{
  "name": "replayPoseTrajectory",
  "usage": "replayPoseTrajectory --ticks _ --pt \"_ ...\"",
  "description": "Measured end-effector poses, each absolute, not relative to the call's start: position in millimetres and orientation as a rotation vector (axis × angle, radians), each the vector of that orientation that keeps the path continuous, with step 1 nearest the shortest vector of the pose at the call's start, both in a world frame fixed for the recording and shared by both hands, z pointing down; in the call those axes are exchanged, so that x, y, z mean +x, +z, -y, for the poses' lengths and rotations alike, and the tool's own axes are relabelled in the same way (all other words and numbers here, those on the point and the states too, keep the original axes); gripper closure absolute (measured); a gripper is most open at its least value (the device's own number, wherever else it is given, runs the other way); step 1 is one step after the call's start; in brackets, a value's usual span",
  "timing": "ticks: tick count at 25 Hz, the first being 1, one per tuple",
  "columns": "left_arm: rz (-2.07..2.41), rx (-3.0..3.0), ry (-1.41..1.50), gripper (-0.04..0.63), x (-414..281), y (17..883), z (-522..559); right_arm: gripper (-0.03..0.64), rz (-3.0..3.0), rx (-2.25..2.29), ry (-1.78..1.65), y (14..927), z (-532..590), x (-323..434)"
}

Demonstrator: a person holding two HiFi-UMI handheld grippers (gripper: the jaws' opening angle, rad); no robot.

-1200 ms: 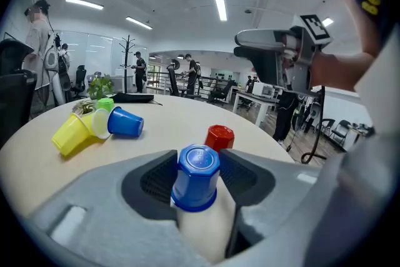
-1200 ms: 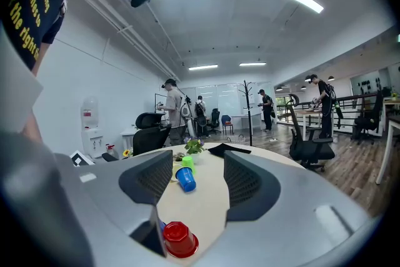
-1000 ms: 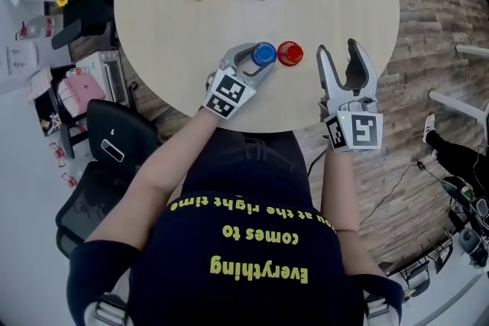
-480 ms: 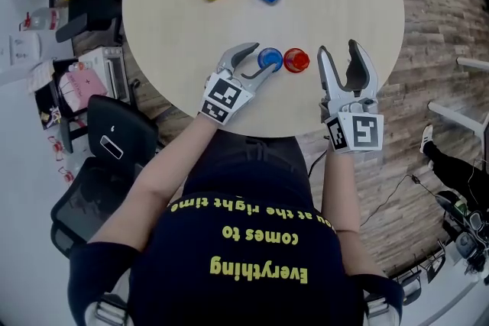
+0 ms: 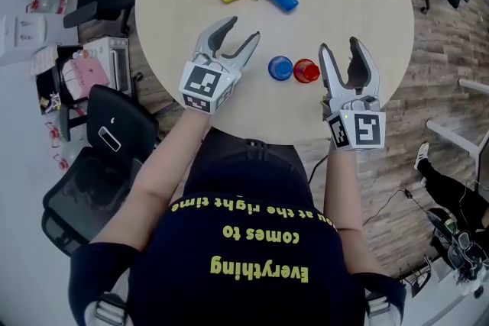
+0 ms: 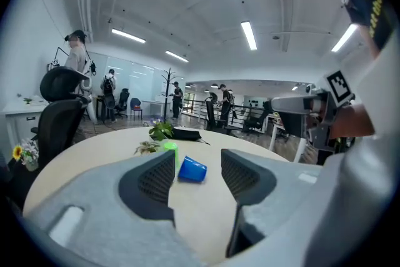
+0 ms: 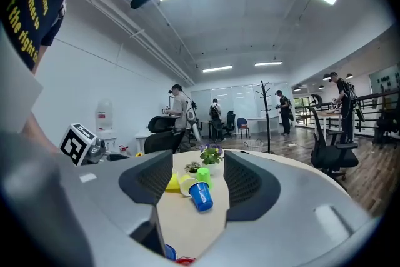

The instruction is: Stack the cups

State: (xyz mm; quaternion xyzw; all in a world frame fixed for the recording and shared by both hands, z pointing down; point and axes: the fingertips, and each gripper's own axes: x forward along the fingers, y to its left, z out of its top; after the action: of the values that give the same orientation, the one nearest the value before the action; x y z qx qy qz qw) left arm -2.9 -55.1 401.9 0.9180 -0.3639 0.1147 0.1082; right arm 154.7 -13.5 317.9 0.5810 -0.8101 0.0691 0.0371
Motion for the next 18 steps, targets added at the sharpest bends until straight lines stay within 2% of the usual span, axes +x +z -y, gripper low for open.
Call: replayPoseTrajectory --ticks 9,18 --pt "1.256 2.642 0.256 0.368 -46.6 383.9 80.2 0.351 2.524 1.72 0.185 316.8 32.2 141.1" --pt "1.344 2.567 0.236 0.371 -61.5 399.4 100.8 0.354 2.509 1.705 0.187 319.3 61.6 153.5"
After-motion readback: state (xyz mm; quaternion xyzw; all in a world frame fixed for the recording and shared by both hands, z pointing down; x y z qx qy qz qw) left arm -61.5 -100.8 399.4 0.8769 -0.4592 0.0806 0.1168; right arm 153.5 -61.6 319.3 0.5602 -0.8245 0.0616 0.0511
